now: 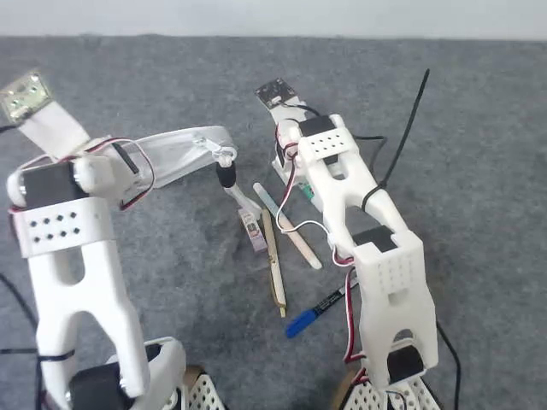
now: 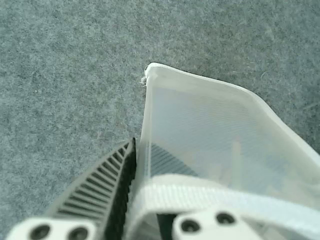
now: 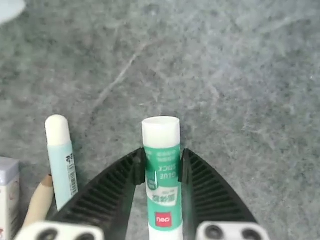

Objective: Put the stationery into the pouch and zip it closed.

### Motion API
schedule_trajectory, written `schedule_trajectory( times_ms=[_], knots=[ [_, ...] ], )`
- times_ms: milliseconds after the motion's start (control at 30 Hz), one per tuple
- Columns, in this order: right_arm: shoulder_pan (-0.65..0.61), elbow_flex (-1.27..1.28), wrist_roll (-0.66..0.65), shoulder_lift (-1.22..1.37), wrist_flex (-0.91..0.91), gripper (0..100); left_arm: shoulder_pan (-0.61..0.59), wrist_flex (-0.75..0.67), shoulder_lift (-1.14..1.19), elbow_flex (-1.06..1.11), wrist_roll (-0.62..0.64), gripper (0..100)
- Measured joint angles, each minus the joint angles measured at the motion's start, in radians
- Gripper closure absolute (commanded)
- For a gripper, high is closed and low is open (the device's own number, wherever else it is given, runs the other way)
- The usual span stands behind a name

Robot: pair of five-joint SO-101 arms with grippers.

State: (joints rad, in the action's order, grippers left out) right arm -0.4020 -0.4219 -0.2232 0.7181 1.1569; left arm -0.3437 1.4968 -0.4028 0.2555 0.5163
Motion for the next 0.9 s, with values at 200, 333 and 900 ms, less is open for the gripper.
schedule_trajectory(
  times_ms=[200, 333, 900],
  knots=[
    [0.000, -0.008, -0.061, 0.006, 0.026, 90.9, 0.000, -0.008, 0.000, 0.003, 0.000, 99],
    [0.002, -0.008, -0.072, 0.006, 0.048, 99.3, 0.000, -0.008, 0.000, 0.003, 0.000, 99],
    [-0.008, -0.012, -0.087, -0.183, 0.384, 99.1, 0.000, -0.008, 0.000, 0.008, 0.000, 99]
  ],
)
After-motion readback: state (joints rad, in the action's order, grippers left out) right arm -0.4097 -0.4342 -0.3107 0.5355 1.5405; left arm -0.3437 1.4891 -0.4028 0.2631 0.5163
